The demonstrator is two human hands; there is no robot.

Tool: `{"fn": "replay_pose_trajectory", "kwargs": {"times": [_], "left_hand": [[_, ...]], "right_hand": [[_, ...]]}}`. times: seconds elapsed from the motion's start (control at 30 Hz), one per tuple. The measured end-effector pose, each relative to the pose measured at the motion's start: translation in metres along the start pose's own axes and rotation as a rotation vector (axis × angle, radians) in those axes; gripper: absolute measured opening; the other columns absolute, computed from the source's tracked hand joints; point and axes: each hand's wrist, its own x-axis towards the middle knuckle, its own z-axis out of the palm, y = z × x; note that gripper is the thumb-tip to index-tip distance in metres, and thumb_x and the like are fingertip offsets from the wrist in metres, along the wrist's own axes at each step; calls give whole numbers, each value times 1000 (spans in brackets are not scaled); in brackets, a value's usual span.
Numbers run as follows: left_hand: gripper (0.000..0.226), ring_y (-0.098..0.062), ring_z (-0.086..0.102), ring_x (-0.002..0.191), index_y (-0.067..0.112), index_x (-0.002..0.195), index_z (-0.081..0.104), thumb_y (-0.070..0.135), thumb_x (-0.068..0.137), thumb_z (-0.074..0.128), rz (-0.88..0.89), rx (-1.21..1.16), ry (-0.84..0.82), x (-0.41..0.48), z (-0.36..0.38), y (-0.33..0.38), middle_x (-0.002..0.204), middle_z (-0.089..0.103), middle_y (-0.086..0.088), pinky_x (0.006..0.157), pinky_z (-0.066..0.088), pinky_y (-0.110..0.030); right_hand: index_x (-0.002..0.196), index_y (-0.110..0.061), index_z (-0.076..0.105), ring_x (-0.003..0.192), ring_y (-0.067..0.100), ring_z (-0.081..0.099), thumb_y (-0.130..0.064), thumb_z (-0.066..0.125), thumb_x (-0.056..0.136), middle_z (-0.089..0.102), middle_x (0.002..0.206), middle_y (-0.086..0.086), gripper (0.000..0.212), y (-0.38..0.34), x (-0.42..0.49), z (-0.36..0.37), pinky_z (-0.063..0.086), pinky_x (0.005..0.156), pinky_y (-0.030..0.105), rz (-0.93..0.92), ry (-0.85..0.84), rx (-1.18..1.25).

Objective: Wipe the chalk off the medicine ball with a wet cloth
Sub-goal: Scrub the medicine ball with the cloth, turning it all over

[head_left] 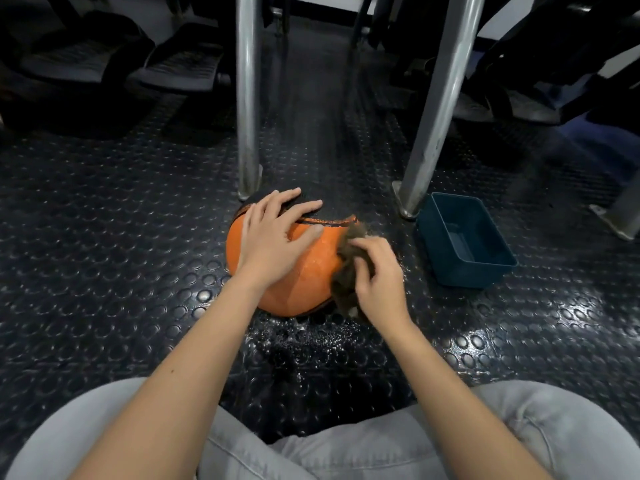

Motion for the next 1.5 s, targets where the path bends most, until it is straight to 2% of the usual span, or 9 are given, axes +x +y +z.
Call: {"fn": "replay_pose_trajectory", "kwargs": {"times": [0.1,0.23,0.33,0.47,0.73,0.9,1.1,1.27,1.5], "left_hand": [[33,-11,16,140,48,125,52,46,92,54,-5,10,-5,-1,-1,2,146,35,16,115,5,-35],[34,-11,18,140,47,125,52,46,92,55,-11,13,8,0,-1,0,145,37,16,114,6,-33],[34,-13,19,139,47,125,53,48,91,55,-5,18,19,1,-1,-1,145,38,14,114,7,-33],[37,-12,18,139,48,125,52,54,88,50,-5,7,9,0,0,0,145,37,16,114,5,-34],[43,-12,18,139,48,125,53,56,84,44,4,16,-7,1,2,5,145,37,15,115,8,-38],[32,-11,17,139,45,125,54,43,93,55,-11,0,-8,3,4,6,144,37,17,116,6,-37],[26,-13,53,114,19,119,64,18,96,52,-102,-327,222,17,-17,-12,119,59,6,103,38,-29],[89,-30,30,134,36,141,34,71,66,67,-745,-483,-21,13,-26,-44,150,24,-6,110,31,-48],[100,-28,41,126,43,142,27,83,56,59,-761,-631,-69,3,-19,-52,148,33,-4,101,38,-50]], "right_hand": [[105,-6,63,104,26,55,3,54,88,58,106,5,21,16,5,-9,37,90,21,239,6,-55],[104,-2,61,98,12,51,4,54,86,53,101,-1,20,-21,25,-25,35,88,10,-30,261,75],[106,-4,58,98,17,50,2,49,89,54,104,5,20,-16,8,-6,41,91,26,-135,98,48],[110,-5,59,105,26,53,1,50,91,53,108,5,22,19,5,-4,36,88,22,243,-55,-89],[101,-6,61,96,20,52,6,50,87,50,100,-2,22,-12,6,2,44,88,33,-41,-12,72],[104,-5,62,95,8,49,4,54,87,49,100,-1,22,-6,21,-24,36,85,10,41,188,53],[102,-4,64,96,12,51,5,59,85,52,99,0,20,14,15,-2,36,86,9,222,-18,153],[103,-22,64,101,13,56,-3,63,86,60,101,-5,26,23,26,-7,42,92,21,424,-102,348],[90,-29,68,105,30,62,0,61,86,66,110,13,30,27,26,-1,52,91,45,718,-101,674]]}}
